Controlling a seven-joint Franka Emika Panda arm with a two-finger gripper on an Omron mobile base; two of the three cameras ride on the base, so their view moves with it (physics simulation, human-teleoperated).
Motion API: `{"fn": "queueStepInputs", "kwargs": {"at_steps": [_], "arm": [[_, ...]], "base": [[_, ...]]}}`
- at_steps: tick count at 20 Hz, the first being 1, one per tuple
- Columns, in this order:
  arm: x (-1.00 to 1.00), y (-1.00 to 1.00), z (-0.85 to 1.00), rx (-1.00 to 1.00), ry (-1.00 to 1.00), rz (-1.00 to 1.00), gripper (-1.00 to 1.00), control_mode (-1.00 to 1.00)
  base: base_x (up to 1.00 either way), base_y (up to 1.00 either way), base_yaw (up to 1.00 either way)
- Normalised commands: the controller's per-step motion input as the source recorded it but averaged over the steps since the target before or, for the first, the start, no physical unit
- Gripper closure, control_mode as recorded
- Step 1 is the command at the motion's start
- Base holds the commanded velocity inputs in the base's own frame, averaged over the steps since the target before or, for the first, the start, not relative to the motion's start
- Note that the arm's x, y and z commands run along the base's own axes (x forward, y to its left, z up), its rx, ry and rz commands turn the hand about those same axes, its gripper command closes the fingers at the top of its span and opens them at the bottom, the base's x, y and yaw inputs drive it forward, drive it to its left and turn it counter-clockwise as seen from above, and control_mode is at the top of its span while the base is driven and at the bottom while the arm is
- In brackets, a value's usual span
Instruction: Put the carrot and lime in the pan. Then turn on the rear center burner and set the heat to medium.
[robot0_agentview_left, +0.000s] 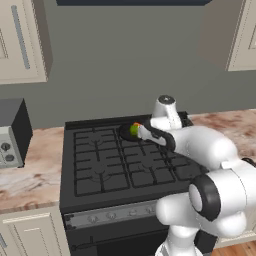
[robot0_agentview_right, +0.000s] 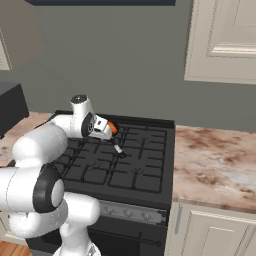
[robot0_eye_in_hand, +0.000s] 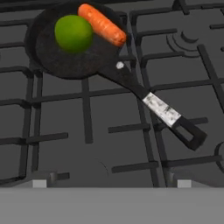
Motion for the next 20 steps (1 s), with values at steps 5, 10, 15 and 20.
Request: {"fn": "queueStepInputs", "kwargs": {"at_steps": [5, 10, 15, 20], "arm": [[-0.46, -0.09, 0.3, 0.0, -0.18, 0.0, -1.0, -1.0], [-0.52, -0.11, 0.69, 0.0, 0.02, 0.0, -1.0, -1.0], [-0.51, -0.04, 0.66, 0.0, 0.09, 0.0, -1.0, -1.0], [-0.55, 0.0, 0.18, 0.0, 0.05, 0.0, -1.0, -1.0]], "base": [[0.0, 0.0, 0.0], [0.0, 0.0, 0.0], [0.0, 0.0, 0.0], [0.0, 0.0, 0.0]]}}
